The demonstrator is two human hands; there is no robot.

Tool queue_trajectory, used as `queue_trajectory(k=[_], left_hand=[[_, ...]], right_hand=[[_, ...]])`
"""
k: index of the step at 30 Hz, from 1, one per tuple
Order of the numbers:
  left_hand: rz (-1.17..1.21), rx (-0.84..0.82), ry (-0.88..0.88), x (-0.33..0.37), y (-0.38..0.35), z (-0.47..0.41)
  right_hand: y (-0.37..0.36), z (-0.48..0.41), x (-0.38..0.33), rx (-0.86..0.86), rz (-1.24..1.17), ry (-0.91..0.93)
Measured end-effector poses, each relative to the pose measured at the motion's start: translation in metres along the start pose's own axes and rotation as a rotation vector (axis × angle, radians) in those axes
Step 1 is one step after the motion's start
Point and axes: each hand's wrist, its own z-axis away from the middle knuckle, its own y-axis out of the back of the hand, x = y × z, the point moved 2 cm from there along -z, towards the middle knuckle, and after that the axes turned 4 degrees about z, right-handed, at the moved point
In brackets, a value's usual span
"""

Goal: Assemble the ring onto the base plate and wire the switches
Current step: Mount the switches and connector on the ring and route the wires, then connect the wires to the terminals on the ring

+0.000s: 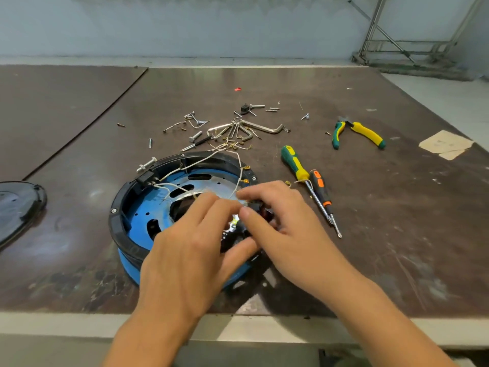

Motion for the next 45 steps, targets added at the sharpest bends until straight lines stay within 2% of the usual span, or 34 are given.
queue_trajectory(k=[4,8,12,16,19,22,25,31,36,40,45], left_hand=[[0.046,-0.049,0.010,-0.004,0.010,-0.002],[0.084,-0.290,-0.016,-0.021,0.029,-0.005],[-0.090,-0.412,-0.015,-0.040,0.047,-0.001],[-0.209,-0.467,-0.003,-0.055,0.056,0.006],[-0.216,-0.438,0.009,-0.058,0.057,0.005],[-0.215,-0.381,-0.063,-0.049,0.047,0.000],[-0.286,-0.335,-0.162,-0.025,0.036,-0.003],[-0.285,-0.327,-0.255,0.040,-0.011,0.004],[-0.087,-0.274,-0.149,0.023,0.011,0.001],[-0.024,-0.158,-0.052,-0.006,0.032,-0.004],[-0.104,-0.117,0.129,-0.032,0.039,-0.003]], right_hand=[[0.008,-0.002,0.007,-0.184,0.183,0.111],[0.010,-0.002,0.011,-0.206,0.204,0.161],[0.008,-0.006,0.013,-0.208,0.289,0.212],[0.031,-0.016,0.028,-0.303,0.319,0.214],[0.051,-0.019,0.039,-0.292,0.276,0.168],[0.055,-0.019,0.039,-0.142,0.288,0.100],[0.044,-0.018,0.025,-0.023,0.225,0.137],[0.035,-0.018,0.020,-0.008,0.209,0.094],[0.047,-0.019,0.039,0.044,0.294,-0.273],[0.045,-0.020,0.036,0.041,0.349,-0.215],[0.044,-0.024,0.033,0.012,0.168,-0.141]])
